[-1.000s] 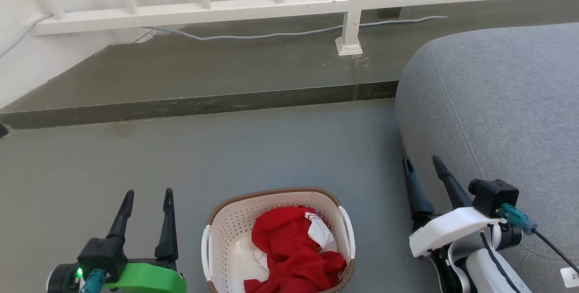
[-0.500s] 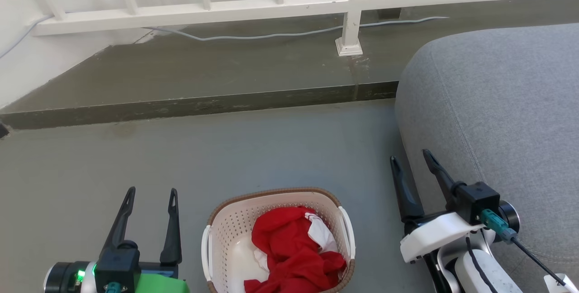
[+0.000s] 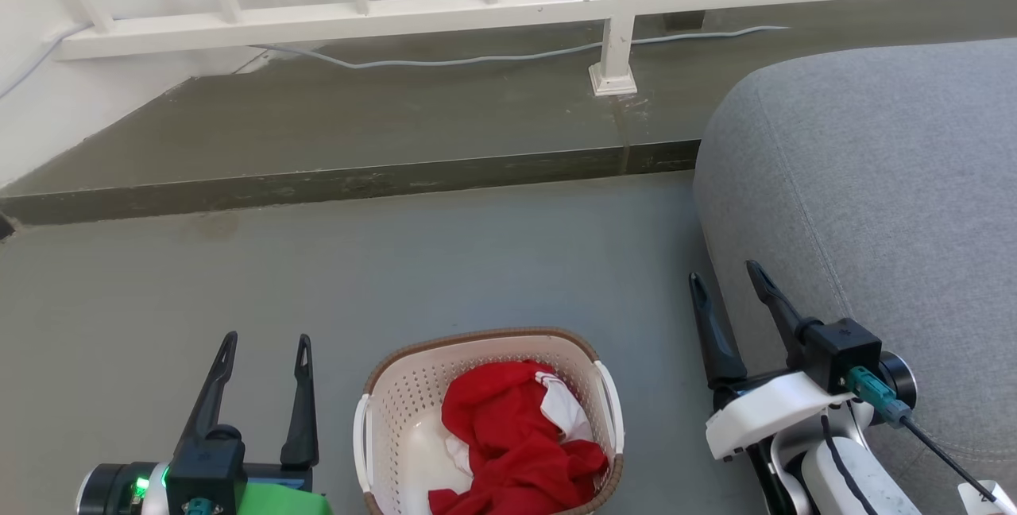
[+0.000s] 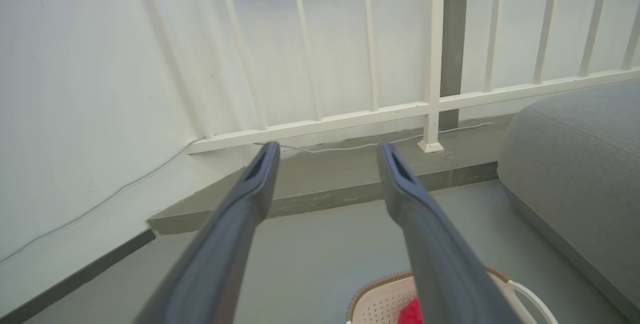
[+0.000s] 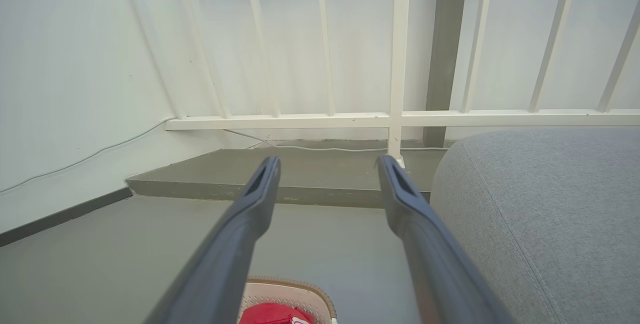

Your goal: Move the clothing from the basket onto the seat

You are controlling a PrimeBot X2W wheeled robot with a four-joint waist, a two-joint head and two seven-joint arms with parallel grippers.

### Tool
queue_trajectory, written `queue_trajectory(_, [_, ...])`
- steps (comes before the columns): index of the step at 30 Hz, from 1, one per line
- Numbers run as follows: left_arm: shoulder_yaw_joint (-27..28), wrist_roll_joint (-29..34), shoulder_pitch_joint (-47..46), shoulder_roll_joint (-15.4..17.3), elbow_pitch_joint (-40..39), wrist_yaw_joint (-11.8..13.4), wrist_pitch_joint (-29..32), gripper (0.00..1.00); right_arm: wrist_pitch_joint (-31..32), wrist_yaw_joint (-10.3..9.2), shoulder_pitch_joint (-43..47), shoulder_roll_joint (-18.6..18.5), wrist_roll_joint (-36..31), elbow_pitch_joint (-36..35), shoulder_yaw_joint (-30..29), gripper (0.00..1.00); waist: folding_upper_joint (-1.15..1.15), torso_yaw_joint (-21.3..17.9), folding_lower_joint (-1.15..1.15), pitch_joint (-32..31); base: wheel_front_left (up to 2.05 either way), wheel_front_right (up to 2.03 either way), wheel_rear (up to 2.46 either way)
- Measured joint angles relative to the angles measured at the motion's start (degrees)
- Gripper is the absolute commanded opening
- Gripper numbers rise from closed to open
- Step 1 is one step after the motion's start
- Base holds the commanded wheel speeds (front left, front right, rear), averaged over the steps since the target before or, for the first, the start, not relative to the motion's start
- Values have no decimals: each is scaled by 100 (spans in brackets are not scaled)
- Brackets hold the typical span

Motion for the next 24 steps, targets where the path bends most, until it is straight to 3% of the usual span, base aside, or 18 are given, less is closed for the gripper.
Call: queue_trajectory(24, [7, 99, -9, 4, -67, -45, 0, 100, -1, 55, -203, 2, -76, -192, -85, 100, 0, -4, 0, 501, 0, 0, 0])
